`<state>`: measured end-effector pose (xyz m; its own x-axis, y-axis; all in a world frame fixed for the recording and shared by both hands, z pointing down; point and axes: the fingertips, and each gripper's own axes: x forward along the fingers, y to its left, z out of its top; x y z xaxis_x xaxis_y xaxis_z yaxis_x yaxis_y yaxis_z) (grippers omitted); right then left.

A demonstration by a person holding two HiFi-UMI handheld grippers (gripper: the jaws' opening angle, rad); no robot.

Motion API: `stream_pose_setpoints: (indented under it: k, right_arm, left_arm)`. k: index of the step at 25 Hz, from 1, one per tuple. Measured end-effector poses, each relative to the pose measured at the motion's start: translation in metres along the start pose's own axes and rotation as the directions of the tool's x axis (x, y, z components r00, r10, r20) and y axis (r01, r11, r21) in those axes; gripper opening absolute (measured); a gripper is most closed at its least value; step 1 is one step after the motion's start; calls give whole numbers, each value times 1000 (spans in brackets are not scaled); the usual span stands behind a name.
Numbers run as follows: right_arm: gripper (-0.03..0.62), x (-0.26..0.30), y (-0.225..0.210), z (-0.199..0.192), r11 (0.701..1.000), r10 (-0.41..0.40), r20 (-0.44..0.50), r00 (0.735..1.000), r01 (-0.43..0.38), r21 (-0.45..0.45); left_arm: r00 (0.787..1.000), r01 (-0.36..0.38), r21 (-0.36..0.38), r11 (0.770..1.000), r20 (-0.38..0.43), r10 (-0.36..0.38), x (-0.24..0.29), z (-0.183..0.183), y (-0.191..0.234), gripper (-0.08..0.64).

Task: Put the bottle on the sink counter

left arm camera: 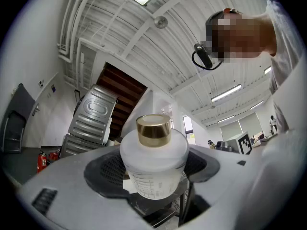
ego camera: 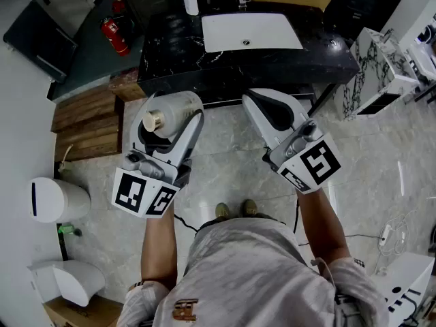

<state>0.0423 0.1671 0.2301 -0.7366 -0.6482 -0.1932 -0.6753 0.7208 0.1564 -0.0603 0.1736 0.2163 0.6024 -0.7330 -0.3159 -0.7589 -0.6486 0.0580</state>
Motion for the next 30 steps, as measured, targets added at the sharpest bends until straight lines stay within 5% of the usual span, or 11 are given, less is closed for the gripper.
stream_pose_setpoints:
  k: [20,30]
  right_arm:
    - [0,48,35,-6,1000,-23,16,1000,23,17]
    - [0,79,13,-25,999,-23,-1,1000,23,25]
  left_arm:
    - [1000,21,23,1000,2,-21,-28,8,51,328]
    - [1000,14,24,1000,-12,-13,-10,-5,86,328]
